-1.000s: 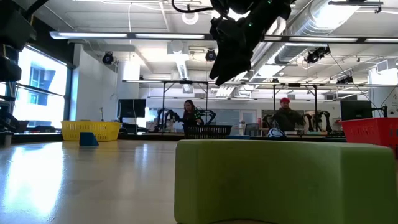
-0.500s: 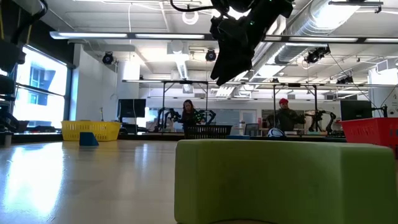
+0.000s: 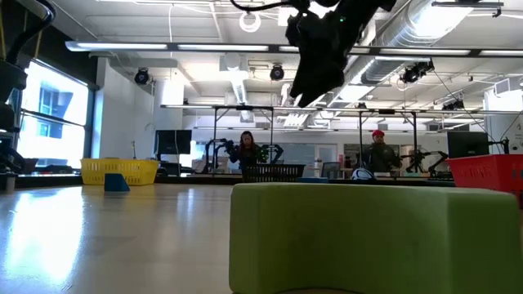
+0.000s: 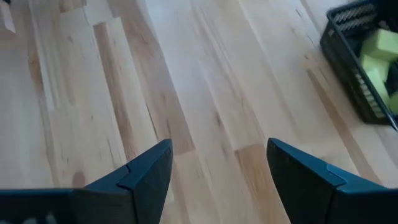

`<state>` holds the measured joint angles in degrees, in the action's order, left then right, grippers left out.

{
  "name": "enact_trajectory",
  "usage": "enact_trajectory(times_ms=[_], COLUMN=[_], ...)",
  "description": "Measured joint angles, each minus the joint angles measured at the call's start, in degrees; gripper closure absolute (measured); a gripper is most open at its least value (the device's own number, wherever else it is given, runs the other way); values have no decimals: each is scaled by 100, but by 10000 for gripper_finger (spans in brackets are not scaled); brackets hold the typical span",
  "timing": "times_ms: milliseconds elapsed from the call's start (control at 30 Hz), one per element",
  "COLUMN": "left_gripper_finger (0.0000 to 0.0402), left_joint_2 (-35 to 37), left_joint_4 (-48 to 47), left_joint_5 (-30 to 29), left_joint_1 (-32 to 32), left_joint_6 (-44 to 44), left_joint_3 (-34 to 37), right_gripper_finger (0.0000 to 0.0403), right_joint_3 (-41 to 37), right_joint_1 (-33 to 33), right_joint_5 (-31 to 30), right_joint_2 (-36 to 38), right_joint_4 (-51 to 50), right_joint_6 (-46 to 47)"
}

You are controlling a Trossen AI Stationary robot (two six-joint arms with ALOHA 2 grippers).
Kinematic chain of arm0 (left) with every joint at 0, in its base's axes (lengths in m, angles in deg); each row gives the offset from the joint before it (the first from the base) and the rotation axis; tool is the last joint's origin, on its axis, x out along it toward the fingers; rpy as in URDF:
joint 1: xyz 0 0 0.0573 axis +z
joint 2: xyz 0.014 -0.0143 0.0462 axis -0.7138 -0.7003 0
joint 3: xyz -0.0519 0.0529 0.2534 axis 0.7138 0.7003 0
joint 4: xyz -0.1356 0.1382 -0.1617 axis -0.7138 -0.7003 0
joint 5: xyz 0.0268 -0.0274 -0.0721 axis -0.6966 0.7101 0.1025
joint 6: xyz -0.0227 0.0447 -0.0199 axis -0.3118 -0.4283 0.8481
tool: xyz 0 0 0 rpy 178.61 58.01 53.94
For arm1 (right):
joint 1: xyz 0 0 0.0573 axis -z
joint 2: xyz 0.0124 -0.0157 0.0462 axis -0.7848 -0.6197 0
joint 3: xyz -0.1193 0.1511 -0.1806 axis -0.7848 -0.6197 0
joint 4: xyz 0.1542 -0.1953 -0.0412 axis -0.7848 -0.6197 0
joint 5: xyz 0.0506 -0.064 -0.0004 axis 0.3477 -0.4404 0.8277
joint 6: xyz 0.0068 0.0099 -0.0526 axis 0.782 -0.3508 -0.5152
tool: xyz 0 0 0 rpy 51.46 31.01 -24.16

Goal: Sort & place blocks by color
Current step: Put the brown block into the yellow basket

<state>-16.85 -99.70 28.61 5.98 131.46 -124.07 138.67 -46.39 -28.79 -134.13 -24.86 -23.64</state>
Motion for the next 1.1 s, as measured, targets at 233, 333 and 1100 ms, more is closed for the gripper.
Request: enact_trajectory(times_ms=[233,333,1100], left_gripper_finger=[304,304,304], left_joint_2=[-4,31,1492], left_joint_4=[-4,-42,-1455], left_joint_5=[-497,-744,-2941], left_joint_1=[37,105,3328], left_joint_6=[-220,-265,-2573], left_joint_3=[4,10,28], right_gripper_finger=[156,156,156], right_joint_3=[2,2,-7], right_joint_1=[-524,-783,-2100], right_joint_5=[-545,-647,-1635], right_joint_2=[240,264,265], right_joint_4=[-754,-1057,-1520], right_joint_6=[385,542,1291])
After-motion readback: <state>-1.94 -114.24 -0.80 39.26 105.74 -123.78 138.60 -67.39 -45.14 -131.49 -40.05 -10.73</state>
